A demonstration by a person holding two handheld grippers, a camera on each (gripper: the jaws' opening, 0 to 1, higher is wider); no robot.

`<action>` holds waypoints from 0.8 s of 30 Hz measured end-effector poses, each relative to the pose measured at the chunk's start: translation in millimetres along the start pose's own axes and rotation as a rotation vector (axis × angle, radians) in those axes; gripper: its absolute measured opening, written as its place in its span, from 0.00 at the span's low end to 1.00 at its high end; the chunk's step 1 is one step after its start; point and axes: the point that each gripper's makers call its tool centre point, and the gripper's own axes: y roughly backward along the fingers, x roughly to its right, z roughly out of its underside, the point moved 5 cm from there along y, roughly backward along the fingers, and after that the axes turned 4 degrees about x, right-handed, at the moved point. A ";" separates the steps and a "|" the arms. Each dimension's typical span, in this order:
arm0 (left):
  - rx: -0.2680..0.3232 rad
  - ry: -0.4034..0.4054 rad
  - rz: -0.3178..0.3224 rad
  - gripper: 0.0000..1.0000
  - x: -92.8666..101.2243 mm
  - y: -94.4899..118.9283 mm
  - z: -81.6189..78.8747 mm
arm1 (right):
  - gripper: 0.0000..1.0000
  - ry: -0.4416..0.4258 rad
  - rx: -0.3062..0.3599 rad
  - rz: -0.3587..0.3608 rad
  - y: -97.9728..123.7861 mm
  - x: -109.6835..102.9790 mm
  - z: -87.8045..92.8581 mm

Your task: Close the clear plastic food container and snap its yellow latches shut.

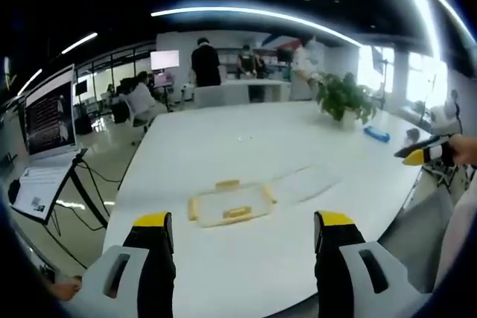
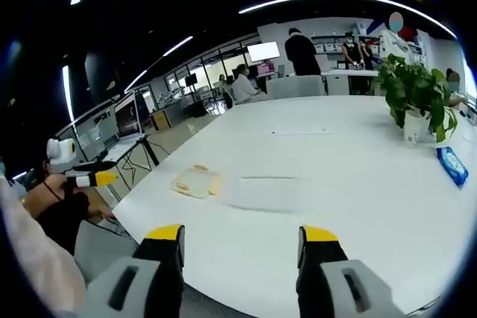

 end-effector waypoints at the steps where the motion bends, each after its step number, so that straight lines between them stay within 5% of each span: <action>1: 0.000 -0.001 -0.001 0.76 -0.3 0.2 -0.2 | 0.60 -0.001 -0.001 0.000 -0.2 -0.2 0.5; 24: -0.013 0.005 -0.030 0.75 1.1 1.0 1.6 | 0.60 -0.003 -0.010 -0.032 -1.6 -2.6 -1.2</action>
